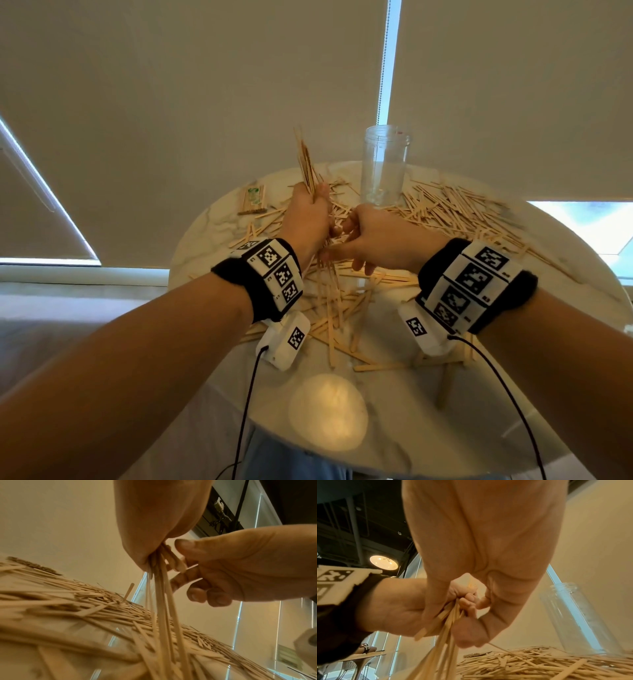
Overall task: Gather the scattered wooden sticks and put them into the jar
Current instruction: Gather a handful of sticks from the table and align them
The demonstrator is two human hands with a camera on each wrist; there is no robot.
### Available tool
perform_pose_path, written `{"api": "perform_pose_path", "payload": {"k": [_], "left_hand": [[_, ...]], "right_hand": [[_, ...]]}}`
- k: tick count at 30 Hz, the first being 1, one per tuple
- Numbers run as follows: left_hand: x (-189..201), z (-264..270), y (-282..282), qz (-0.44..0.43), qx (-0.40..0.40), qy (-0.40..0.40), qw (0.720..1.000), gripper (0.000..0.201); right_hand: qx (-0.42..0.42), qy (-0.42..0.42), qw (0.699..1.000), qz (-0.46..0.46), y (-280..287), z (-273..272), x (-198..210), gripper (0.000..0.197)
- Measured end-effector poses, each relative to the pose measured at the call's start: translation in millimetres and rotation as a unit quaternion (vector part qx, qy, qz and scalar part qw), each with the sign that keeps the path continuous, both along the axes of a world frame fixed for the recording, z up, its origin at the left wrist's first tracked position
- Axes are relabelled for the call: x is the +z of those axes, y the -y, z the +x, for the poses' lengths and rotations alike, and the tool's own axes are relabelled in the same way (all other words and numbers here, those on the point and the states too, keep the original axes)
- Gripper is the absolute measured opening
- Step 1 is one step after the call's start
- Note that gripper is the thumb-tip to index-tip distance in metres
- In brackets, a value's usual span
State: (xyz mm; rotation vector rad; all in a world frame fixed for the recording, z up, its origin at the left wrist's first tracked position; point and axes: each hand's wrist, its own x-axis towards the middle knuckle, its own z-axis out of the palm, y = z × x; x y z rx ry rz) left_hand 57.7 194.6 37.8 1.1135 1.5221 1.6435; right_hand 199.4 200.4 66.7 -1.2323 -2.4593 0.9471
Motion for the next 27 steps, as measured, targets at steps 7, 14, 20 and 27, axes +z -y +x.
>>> {"api": "perform_pose_path", "payload": {"k": [7, 14, 20, 27], "left_hand": [[22.2, 1.8, 5.2, 0.032, -0.066, 0.078, 0.994, 0.02], [27.4, -8.8, 0.9, 0.009, -0.099, 0.09, 0.991, 0.017], [10.3, -19.1, -23.3, -0.009, -0.114, 0.094, 0.989, 0.017], [42.0, -43.8, -55.2, -0.016, -0.13, 0.1, 0.986, 0.015]], "right_hand": [[0.066, 0.054, 0.996, 0.031, 1.8, -6.0, -9.3, 0.051], [0.081, -0.004, 0.997, -0.007, -17.8, -16.8, -13.6, 0.026], [0.127, 0.041, 0.987, -0.094, -42.3, -26.6, -20.9, 0.025], [0.132, -0.024, 0.973, -0.19, -60.9, -47.9, -14.8, 0.036]]}}
